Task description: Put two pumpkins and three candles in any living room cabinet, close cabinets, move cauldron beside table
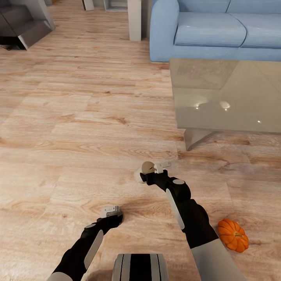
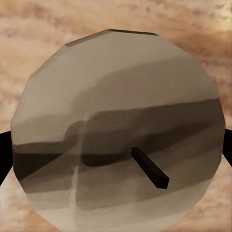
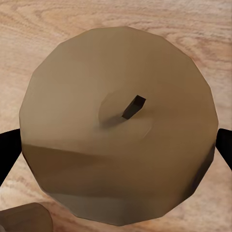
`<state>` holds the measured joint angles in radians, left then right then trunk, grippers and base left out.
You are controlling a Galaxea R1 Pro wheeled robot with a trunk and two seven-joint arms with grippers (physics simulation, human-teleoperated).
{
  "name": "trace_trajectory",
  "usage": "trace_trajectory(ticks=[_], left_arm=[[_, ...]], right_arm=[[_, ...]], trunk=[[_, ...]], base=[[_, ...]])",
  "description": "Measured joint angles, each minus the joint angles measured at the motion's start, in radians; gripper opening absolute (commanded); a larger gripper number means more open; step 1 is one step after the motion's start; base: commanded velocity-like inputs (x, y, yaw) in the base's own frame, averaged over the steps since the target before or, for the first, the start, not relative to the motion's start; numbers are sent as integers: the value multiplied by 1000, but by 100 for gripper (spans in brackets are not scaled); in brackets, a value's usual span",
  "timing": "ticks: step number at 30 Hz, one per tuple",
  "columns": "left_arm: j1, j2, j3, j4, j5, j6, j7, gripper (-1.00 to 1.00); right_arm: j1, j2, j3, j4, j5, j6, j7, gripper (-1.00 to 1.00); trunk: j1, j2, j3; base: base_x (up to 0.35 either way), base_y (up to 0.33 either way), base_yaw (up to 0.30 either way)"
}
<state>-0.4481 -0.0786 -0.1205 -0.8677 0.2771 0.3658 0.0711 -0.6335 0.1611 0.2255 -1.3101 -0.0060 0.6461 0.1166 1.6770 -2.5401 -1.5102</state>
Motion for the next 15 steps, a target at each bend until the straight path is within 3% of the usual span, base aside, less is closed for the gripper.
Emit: trace_trajectory(ticks=[15], left_arm=[[0,3,-1,-53,-5,11,2,-100]], right_arm=[[0,0,0,0,0,0,0,-100]], trunk=[[0,0,0]], base=[[0,0,0]])
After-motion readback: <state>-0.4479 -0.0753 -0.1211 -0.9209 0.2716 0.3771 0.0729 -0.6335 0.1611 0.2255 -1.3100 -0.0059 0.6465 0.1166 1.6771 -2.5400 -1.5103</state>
